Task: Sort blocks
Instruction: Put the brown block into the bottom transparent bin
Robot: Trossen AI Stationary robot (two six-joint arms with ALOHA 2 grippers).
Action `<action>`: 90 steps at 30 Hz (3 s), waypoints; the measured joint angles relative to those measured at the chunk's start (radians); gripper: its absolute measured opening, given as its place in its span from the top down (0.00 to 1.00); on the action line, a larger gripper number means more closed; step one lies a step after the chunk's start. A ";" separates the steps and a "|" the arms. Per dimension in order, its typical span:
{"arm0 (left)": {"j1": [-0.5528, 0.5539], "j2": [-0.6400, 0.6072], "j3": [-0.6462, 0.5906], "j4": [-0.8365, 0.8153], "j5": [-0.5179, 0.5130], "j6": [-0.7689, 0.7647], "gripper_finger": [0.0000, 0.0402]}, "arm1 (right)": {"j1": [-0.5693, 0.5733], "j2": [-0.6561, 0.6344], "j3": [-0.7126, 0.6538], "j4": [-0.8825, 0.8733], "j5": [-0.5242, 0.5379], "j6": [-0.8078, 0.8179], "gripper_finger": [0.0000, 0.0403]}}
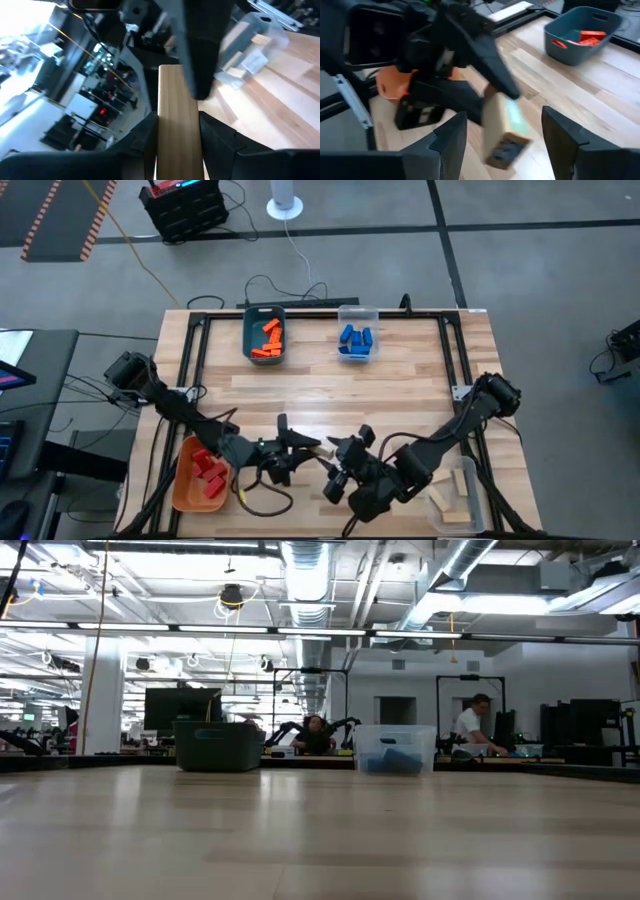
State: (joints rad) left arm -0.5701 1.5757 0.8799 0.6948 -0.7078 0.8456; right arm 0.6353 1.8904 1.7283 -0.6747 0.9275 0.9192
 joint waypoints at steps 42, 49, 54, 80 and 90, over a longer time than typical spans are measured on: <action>-0.016 0.000 0.001 0.047 -0.193 0.031 0.48 | -0.083 -0.006 0.000 -0.004 -0.106 -0.145 0.90; -0.030 0.000 0.001 -0.011 -0.210 -0.027 0.48 | -0.082 -0.019 0.000 -0.185 -0.209 -0.023 0.90; -0.048 0.000 0.002 -0.127 -0.198 -0.124 0.47 | -0.077 -0.052 0.000 -0.396 -0.391 0.161 0.90; -0.100 0.000 0.002 -0.572 0.181 -0.733 0.47 | 0.139 -0.071 -0.094 -0.843 -1.333 0.672 0.90; -0.135 0.000 0.002 -0.588 0.181 -0.757 0.47 | 0.180 -0.071 -0.317 -0.682 -1.462 0.669 0.90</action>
State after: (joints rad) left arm -0.7047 1.5761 0.8814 0.1071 -0.5270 0.0888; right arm 0.8154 1.8198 1.4108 -1.3567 -0.5346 1.5886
